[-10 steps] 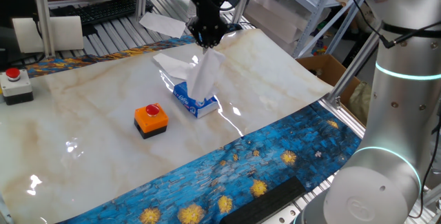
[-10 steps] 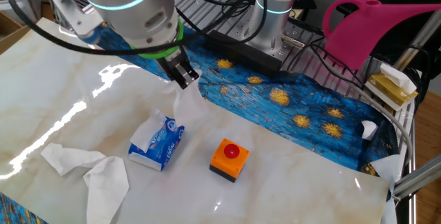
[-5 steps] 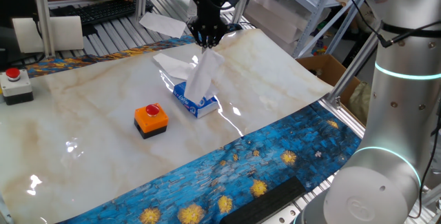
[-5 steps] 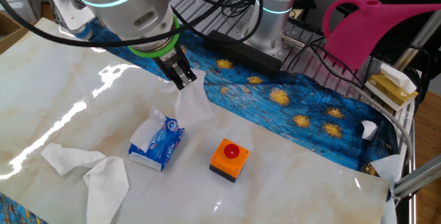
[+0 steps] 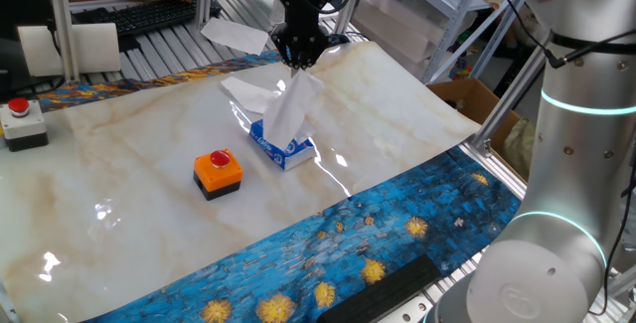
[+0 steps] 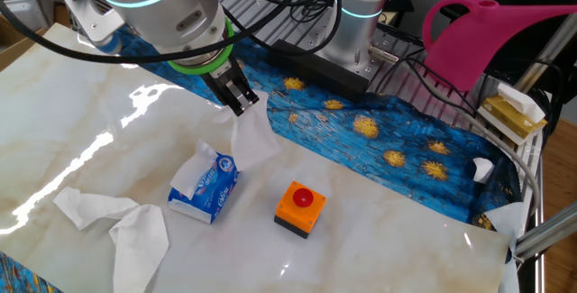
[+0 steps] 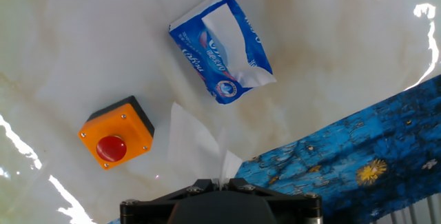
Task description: Pull out a napkin
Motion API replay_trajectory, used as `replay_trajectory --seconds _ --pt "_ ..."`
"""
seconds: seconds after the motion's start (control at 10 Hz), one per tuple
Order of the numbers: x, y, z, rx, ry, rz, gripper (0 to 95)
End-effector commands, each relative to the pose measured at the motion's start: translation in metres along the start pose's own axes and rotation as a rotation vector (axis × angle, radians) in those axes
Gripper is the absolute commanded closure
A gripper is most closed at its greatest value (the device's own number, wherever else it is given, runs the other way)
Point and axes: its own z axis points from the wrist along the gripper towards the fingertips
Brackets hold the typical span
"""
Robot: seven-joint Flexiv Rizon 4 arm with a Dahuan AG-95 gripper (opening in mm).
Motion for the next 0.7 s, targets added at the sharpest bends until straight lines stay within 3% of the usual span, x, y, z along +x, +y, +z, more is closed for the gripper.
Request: replay_trajectory --seconds 0.1,0.7 --pt "0.0003 0.0003 0.0004 -0.002 0.001 -0.001 95.0" --pt "0.0014 0.001 0.0013 -0.004 0.002 0.007 95.0"
